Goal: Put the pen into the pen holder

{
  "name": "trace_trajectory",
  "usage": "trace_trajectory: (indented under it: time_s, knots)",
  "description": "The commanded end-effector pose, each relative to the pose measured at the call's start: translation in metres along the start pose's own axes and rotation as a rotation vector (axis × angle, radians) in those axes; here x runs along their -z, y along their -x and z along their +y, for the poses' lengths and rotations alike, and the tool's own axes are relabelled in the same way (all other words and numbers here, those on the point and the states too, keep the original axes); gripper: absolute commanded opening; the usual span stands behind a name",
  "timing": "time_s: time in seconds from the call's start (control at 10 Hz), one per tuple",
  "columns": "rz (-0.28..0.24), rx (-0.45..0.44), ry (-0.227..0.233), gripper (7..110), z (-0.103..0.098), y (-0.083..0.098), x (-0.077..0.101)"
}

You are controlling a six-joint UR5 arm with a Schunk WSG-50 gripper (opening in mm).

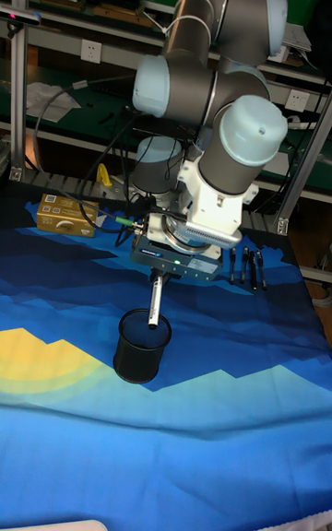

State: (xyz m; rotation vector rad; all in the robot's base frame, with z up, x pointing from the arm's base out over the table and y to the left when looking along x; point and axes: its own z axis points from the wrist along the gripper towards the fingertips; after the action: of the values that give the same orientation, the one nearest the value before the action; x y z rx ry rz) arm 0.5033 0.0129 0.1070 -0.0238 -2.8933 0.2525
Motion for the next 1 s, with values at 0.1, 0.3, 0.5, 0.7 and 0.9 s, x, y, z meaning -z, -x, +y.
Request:
trace_trajectory:
  time_s: [0.1, 0.3, 0.5, 0.7, 0.9]
  knots:
    - [0.014, -0.005, -0.008, 7, 0.007, -0.012, 0.032]
    - [0.060, -0.009, -0.027, 7, 0.003, -0.025, 0.038]
    - [0.086, -0.010, -0.022, 7, 0.005, -0.029, 0.037]
    - [0.086, -0.021, 0.008, 7, 0.014, -0.024, 0.032]
    - [0.085, -0.023, 0.038, 7, 0.021, -0.023, 0.030]
